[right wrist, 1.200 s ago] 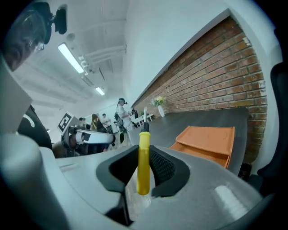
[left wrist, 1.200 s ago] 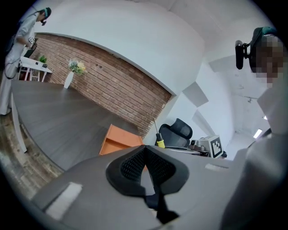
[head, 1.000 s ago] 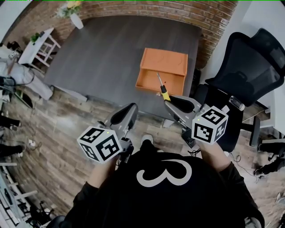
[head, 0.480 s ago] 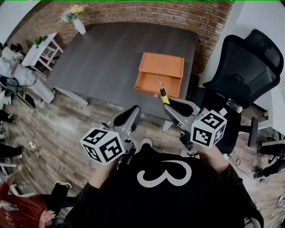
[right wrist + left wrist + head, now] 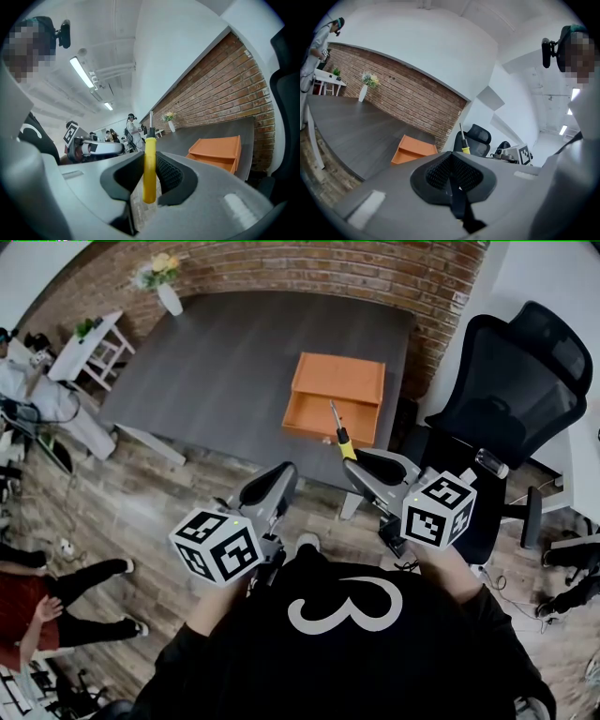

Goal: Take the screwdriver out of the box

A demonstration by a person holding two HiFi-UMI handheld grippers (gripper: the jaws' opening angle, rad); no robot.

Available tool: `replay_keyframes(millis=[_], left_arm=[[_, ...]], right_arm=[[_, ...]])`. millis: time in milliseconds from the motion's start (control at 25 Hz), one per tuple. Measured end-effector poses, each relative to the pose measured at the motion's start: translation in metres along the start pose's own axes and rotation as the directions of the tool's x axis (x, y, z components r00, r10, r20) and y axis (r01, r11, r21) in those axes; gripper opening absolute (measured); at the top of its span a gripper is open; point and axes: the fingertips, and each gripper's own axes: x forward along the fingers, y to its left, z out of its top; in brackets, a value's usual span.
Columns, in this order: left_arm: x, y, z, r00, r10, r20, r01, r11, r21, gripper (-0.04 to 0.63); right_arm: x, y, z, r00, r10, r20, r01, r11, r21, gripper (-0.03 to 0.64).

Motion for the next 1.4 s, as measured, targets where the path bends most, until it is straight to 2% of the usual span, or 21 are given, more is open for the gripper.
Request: replay_keyframes(millis=[680,1400], left_arm=[[-0.005,-0.012,-0.003,1.000,-0.009,-0.002,0.009,0.999,0.034,0.011],[0.009,0.002,-0.005,0.999,-0.044,-0.030,0.045,0.999,0.020,0.011]], right_arm=[[-0.009,0.010,0.000,1.000,0.008,0.010,-0.008,1.000,-0.017,0.077],[-0.002,-0.001,0.000,0.999,-0.034,0.005,0.034,0.999,-0.011,0.077]])
